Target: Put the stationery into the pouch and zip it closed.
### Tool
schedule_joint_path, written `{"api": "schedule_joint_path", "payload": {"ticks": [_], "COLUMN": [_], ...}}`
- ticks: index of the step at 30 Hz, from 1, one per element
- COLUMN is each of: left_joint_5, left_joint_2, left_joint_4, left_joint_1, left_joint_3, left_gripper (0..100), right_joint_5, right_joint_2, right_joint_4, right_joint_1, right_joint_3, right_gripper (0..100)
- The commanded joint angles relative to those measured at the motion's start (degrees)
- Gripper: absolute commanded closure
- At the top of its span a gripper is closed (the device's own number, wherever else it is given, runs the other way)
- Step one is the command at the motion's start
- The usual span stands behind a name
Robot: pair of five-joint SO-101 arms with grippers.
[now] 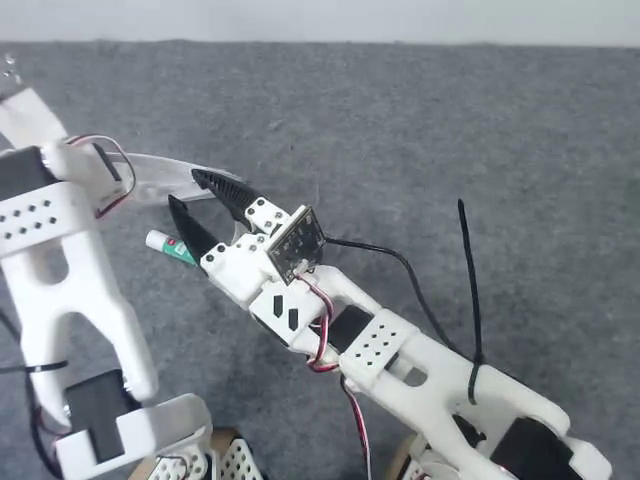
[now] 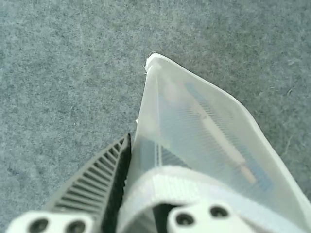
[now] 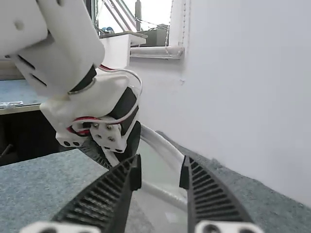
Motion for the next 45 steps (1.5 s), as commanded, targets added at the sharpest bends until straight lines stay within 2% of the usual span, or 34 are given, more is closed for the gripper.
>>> {"api": "schedule_joint_path", "payload": {"ticks": [1,8,12,20,29,38,41,45], "left_joint_5": [0.7,0.79,1.93,5.36,6.95,6.95,6.95,6.95], "left_joint_2": [-0.53,-0.53,-0.53,-0.53,-0.53,-0.44,-0.44,-0.44], "left_joint_4": [0.18,1.14,2.29,1.67,1.14,1.23,1.32,1.32], "left_joint_1": [-3.16,-9.67,-13.63,-18.55,-25.14,-24.88,-24.79,-24.79], "left_joint_3": [-3.65,-7.16,-9.01,-9.8,-11.3,-11.3,-11.3,-11.21], "left_gripper": [99,99,99,99,99,99,99,99], "right_joint_5": [-0.97,-1.49,-7.03,-7.47,-7.12,-7.03,-7.03,-2.37], "right_joint_2": [-6.02,-7.87,-7.87,-5.58,19.12,38.46,43.3,48.66], "right_joint_4": [4.53,18.07,25.45,39.96,48.48,65.98,69.14,70.64], "right_joint_1": [-0.31,-0.31,-0.31,-0.31,-0.4,-2.86,-2.86,-2.86], "right_joint_3": [-0.44,-3.96,-4.22,-9.32,-27.08,-50.73,-56.35,-61.1], "right_gripper": [87.9,87.9,87.9,88.0,87.5,87.5,87.5,87.5]}}
